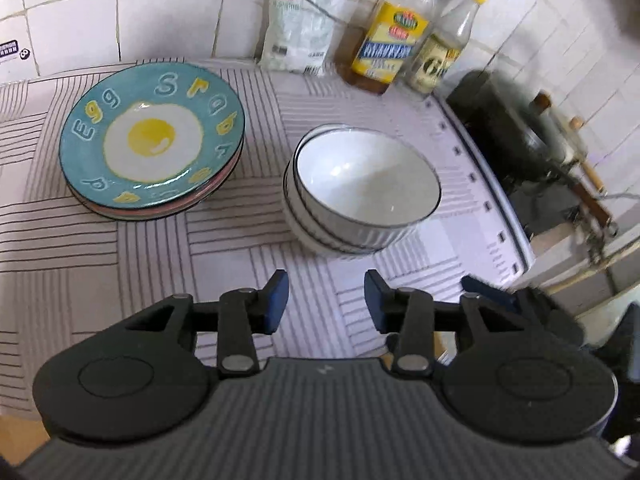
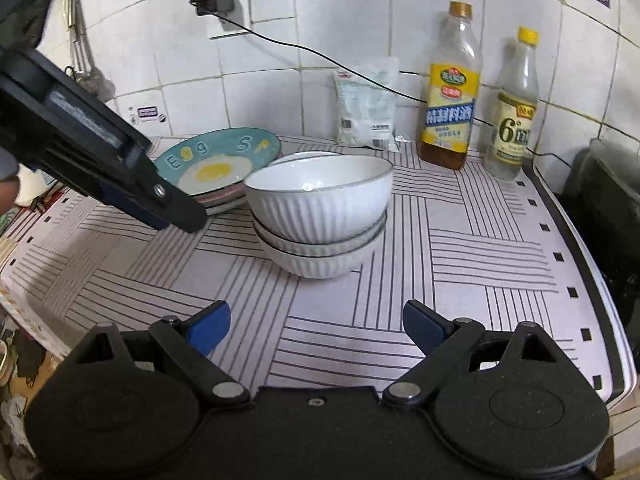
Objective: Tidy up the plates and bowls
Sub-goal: 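Grasp the rim of the nested white bowl stack with right gripper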
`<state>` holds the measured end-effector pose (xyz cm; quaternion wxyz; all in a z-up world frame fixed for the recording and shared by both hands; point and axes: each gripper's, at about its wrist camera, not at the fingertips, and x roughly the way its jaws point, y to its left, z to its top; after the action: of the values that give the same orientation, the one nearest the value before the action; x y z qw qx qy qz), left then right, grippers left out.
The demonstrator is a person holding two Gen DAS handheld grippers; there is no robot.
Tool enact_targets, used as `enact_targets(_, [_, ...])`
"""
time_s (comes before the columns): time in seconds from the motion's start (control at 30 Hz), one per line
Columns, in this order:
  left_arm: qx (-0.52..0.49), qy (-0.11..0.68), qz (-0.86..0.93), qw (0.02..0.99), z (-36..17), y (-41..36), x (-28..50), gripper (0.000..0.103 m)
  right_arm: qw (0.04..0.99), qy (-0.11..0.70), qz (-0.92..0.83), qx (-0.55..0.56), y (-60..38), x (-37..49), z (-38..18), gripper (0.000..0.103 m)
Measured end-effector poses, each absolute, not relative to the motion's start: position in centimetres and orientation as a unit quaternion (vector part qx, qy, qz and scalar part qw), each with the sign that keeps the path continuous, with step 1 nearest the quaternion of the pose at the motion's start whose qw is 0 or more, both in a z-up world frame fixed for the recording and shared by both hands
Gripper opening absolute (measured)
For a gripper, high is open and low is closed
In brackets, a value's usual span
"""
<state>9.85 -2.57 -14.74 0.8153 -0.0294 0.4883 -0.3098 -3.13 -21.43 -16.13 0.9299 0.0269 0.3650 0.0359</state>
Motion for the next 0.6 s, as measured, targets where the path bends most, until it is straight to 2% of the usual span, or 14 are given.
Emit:
enact_targets(0.2, [-0.091, 0.468, -0.319, 0.819, -15.5, -2.0, 11.3, 0.041, 0.943, 0.33, 0.033, 0.04, -21.6, -3.0, -18.6, 0.096])
enact_targets(0.33, [-0.108, 0.461, -0.316, 0.822, -16.0, -2.3, 12.7, 0.049, 0.942, 0.329, 0.053, 0.032, -21.0, -1.4, -20.0, 0.096])
enact_targets(0.6, [-0.11, 0.476, -0.317, 0.813, -17.8, -4.2, 14.1, 0.055, 0.936, 0.344, 0.049, 0.049, -20.9, 2.4, -21.3, 0.096])
